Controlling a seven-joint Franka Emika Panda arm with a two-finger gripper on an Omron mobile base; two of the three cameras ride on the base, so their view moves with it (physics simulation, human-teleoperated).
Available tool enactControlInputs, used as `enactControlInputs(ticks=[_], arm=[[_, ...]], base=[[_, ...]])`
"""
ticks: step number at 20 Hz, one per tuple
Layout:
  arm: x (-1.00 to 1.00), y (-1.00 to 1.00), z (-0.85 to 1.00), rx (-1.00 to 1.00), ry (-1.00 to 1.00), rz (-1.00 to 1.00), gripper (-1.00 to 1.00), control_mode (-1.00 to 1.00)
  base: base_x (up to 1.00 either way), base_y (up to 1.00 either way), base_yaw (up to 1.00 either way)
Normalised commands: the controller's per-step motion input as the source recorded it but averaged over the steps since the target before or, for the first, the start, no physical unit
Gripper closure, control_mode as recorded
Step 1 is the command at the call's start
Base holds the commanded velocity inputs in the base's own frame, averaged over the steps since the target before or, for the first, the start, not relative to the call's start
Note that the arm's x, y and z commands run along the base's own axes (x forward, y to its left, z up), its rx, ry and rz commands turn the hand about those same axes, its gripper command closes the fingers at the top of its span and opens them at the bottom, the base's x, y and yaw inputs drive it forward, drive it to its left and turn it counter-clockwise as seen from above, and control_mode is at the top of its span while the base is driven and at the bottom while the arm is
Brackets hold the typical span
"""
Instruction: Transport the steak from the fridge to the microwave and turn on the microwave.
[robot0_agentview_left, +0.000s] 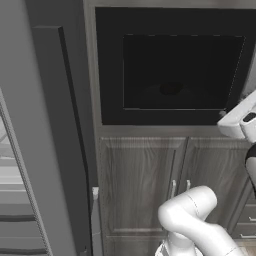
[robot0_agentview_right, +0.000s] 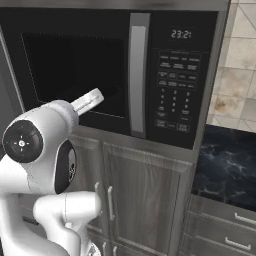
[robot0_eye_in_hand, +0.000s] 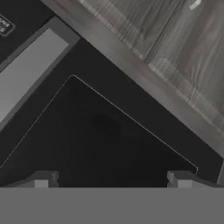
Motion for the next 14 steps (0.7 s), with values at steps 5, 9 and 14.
enactControlInputs(ticks=[5,9,14], arm=[[-0.39,-0.64,-0.11,-0.08,-0.12,0.06,-1.0,-1.0],[-0.22,-0.65,-0.25,-0.12,-0.18,0.08,-1.0,-1.0],[-0.01,-0.42,-0.58,-0.22,-0.03,0.09,-1.0,-1.0]], base=[[0.0,0.0,0.0],[0.0,0.0,0.0],[0.0,0.0,0.0]])
